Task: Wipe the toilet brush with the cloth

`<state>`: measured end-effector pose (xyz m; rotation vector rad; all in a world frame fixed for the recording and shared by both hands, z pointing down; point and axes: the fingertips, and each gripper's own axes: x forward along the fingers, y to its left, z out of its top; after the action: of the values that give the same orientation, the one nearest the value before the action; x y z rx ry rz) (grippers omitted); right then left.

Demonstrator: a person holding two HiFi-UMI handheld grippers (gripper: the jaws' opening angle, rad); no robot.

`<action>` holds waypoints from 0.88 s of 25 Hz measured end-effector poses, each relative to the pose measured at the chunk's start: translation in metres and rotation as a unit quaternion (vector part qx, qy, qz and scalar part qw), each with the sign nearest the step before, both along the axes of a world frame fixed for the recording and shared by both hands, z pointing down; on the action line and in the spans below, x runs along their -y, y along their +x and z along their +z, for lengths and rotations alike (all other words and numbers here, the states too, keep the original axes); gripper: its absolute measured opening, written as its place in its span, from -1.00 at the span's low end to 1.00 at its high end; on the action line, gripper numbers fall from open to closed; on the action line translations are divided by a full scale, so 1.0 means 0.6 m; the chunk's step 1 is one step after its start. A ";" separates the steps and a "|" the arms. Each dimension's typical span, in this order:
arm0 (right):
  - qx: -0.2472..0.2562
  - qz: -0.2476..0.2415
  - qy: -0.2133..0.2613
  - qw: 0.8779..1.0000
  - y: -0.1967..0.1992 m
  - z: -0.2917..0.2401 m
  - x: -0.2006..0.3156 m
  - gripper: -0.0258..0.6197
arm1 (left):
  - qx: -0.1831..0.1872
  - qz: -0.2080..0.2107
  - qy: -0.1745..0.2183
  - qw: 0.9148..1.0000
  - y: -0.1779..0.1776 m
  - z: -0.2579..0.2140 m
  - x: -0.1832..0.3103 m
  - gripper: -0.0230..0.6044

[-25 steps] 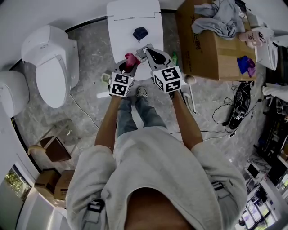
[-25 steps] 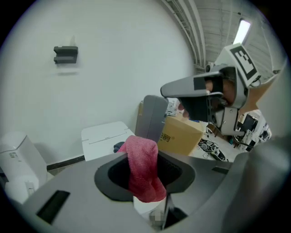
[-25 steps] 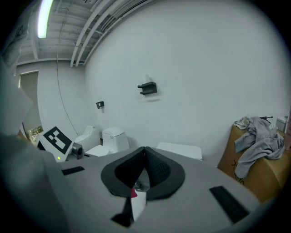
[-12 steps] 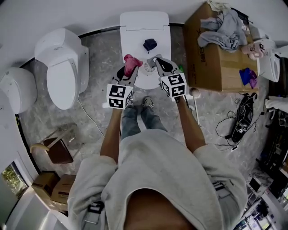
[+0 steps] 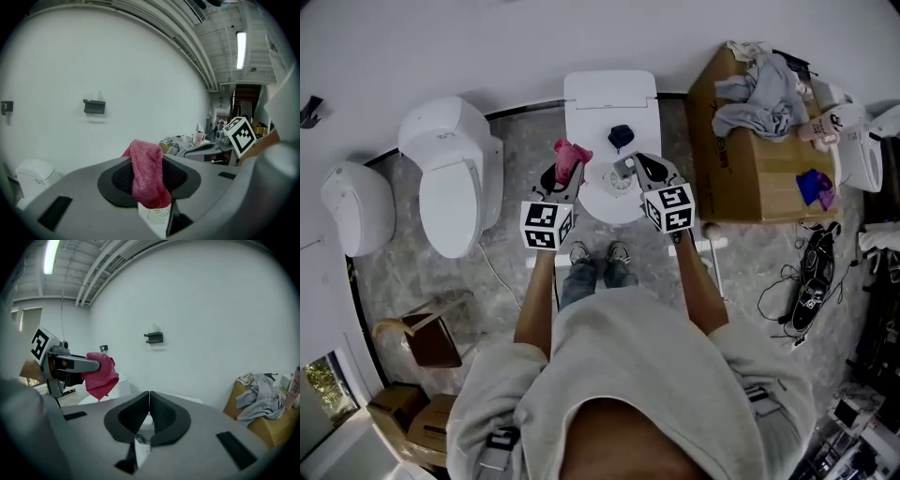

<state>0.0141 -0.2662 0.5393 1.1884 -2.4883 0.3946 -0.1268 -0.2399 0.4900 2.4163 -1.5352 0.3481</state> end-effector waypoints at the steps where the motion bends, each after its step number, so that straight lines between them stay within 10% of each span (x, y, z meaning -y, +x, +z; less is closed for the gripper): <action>1: 0.000 0.002 0.006 1.000 0.002 -0.009 0.001 -0.83 | 0.002 -0.003 0.004 1.000 -0.004 -0.006 0.002 -0.48; 22: 0.001 0.051 0.101 0.994 0.036 -0.162 0.023 -0.83 | -0.001 -0.032 0.082 0.996 -0.049 -0.119 0.040 -0.48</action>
<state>0.0357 -0.2800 0.4420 1.3984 -2.5232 0.1726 -0.1564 -0.2638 0.4188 2.4787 -1.6973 0.2140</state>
